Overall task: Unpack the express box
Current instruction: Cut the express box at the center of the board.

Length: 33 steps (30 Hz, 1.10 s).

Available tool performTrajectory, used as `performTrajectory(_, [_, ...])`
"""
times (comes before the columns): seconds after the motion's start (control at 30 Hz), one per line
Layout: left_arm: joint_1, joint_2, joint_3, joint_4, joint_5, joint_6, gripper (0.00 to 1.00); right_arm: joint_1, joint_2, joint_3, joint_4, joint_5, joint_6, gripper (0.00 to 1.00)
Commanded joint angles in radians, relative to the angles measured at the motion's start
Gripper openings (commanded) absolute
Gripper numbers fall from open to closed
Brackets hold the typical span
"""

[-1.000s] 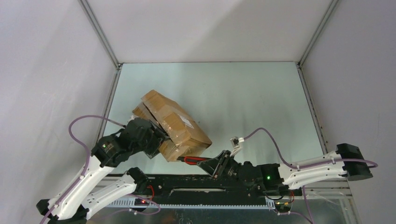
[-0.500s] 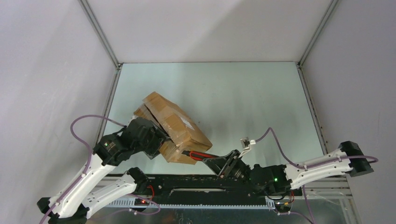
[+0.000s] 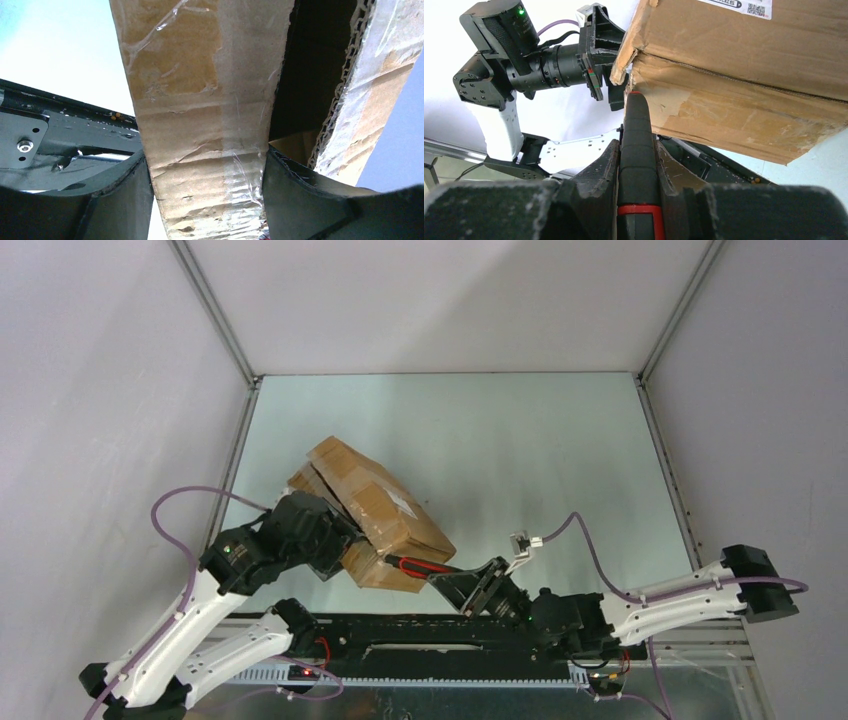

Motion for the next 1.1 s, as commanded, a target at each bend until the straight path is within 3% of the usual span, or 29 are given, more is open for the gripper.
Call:
performTrajectory(0.0, [-0.003, -0.015, -0.006, 0.091, 0.005, -0.021, 0.50, -0.027, 0.032, 0.010, 0.086, -0.041, 0.026, 0.00])
performTrajectory(0.33, [-0.002, -0.008, 0.001, 0.100, 0.001, -0.017, 0.50, -0.044, 0.134, 0.062, 0.095, -0.159, 0.055, 0.00])
performTrajectory(0.6, [-0.002, -0.034, -0.009, 0.101, -0.018, -0.030, 0.50, -0.044, 0.107, 0.038, 0.132, -0.210, 0.074, 0.00])
performTrajectory(0.93, [-0.003, -0.020, 0.059, 0.066, 0.000, 0.038, 0.50, -0.077, 0.082, 0.048, -0.196, -0.074, 0.253, 0.00])
performTrajectory(1.07, [-0.003, -0.024, 0.056, 0.069, 0.006, 0.048, 0.51, -0.113, 0.087, 0.003, -0.042, -0.139, 0.242, 0.00])
